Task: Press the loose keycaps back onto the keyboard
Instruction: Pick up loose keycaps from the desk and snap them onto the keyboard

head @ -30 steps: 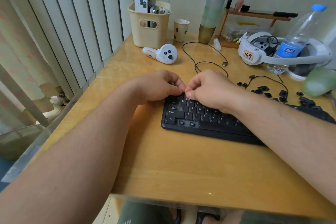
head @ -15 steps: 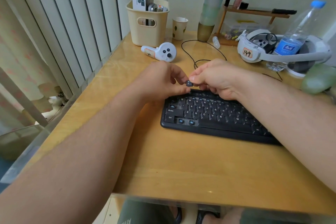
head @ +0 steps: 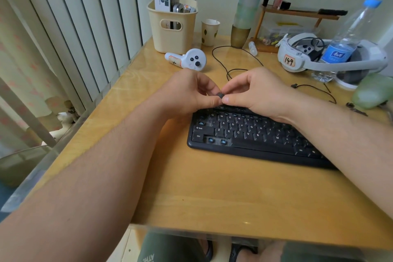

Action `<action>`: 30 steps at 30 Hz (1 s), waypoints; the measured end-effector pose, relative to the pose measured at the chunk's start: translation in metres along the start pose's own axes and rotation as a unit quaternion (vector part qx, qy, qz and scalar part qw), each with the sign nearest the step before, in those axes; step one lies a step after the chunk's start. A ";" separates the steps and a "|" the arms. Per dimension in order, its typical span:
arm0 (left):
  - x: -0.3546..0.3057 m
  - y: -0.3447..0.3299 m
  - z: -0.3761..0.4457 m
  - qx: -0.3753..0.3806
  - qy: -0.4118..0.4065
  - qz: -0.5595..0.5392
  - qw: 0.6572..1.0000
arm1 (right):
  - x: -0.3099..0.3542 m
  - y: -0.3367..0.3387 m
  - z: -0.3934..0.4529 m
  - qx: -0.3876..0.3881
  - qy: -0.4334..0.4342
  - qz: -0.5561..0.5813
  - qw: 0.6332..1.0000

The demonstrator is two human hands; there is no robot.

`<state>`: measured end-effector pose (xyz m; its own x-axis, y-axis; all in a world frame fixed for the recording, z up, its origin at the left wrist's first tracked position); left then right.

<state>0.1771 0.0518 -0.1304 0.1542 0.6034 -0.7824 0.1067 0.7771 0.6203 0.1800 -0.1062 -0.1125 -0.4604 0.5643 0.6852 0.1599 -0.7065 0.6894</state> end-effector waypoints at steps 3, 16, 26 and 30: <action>0.001 0.003 0.001 -0.002 0.015 -0.055 0.998 | 0.010 0.006 -0.003 -0.019 0.049 -0.038 0.998; -0.003 0.008 -0.002 -0.026 -0.003 -0.069 0.997 | 0.019 0.008 -0.006 -0.038 0.080 -0.061 0.994; -0.005 0.003 -0.001 0.012 -0.019 -0.036 0.999 | 0.023 0.007 -0.013 -0.023 0.081 -0.078 0.993; -0.004 0.001 -0.002 0.017 -0.008 -0.024 1.000 | 0.026 0.006 -0.010 0.004 0.076 -0.089 0.993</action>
<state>0.1743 0.0506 -0.1270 0.1640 0.5617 -0.8110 0.1480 0.7988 0.5831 0.1607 -0.1000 -0.0926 -0.6083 0.6093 0.5087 0.0700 -0.5972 0.7991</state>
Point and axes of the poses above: each hand's wrist, its own z-axis towards the middle knuckle, its own y-axis out of the back of the hand, x = y × z, the point moved 9 cm from there along z, towards the middle knuckle, and after that the axes turned 12 degrees about y, right-handed, at the moved point
